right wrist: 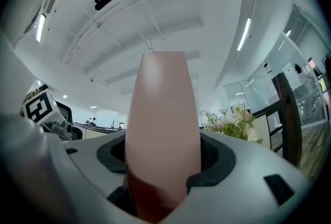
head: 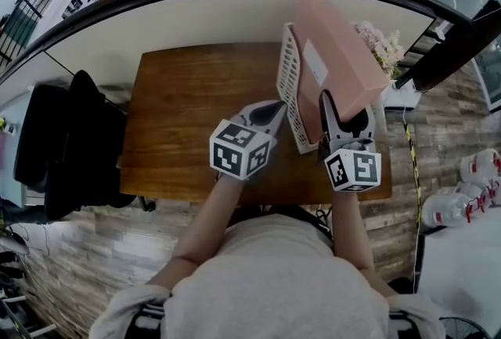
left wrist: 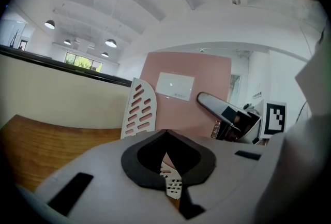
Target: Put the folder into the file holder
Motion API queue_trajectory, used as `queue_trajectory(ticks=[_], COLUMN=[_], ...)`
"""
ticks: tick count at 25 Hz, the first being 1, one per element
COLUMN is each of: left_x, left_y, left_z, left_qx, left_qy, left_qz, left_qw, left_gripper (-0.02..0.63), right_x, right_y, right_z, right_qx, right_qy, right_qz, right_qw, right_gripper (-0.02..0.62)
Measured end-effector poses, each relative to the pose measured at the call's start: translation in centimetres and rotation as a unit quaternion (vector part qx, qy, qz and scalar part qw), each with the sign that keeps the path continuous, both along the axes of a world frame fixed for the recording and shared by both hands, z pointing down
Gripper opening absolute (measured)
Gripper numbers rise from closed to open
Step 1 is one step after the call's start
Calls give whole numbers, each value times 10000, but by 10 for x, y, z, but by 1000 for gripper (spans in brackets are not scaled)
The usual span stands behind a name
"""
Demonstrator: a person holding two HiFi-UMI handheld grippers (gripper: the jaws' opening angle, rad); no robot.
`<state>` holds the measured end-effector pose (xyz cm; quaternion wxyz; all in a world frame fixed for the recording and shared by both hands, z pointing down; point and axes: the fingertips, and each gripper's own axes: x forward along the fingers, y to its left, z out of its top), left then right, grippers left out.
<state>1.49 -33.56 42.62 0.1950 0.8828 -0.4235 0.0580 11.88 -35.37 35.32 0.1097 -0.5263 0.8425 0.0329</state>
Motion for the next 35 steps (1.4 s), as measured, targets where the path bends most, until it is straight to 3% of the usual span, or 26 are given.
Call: queue_trajectory(ticks=[35], left_x=[-6], left_y=[21], left_z=[31], left_qx=[-517], left_qy=[99], left_qz=[62], left_qw=[9986], left_gripper=[12], right_x=[-18], right_y=[-4], right_z=[90], right_qx=[-1413], right_qy=[682], right_qz=[-43], right_qw=[9876], right_gripper=[310])
